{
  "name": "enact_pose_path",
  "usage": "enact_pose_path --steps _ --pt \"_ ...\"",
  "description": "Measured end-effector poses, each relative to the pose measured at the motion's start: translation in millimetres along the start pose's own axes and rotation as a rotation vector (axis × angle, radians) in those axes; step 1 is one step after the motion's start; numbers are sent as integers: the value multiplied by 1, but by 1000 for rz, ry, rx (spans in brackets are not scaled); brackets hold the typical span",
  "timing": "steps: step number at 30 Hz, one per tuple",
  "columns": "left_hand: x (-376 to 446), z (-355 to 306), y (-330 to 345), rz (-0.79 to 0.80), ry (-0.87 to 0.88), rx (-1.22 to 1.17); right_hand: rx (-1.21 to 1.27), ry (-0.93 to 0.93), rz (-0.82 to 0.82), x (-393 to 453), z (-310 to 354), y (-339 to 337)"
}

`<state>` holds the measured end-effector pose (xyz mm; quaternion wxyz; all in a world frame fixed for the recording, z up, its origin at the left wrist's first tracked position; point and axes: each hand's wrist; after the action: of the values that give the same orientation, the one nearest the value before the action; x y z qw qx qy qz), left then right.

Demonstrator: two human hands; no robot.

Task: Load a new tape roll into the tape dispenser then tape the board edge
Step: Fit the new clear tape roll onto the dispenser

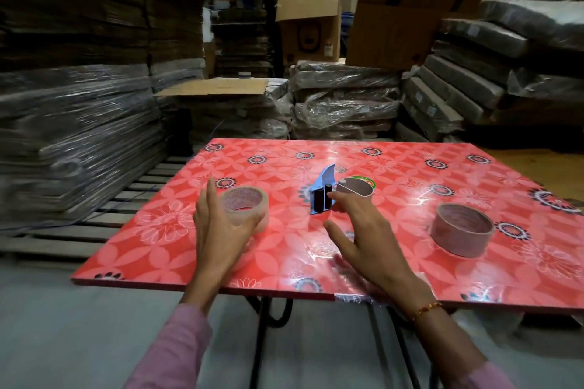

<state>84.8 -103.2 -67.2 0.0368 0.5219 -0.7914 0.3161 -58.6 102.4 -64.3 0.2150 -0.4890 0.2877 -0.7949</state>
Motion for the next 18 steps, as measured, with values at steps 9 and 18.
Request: enact_pose_path --steps 9,18 --pt "6 -4 2 110 -137 -26 21 39 69 -9 -6 6" --pt "-12 -23 2 482 -131 -637 387 206 91 -9 3 -2"
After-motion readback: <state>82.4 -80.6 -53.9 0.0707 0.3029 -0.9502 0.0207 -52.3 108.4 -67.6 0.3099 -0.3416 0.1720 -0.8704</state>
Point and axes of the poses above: each hand's wrist, its own x-axis towards the middle knuckle, its own y-axis out of the palm, z = x × y, and after that the axes turned 2 degrees about -x, right-handed
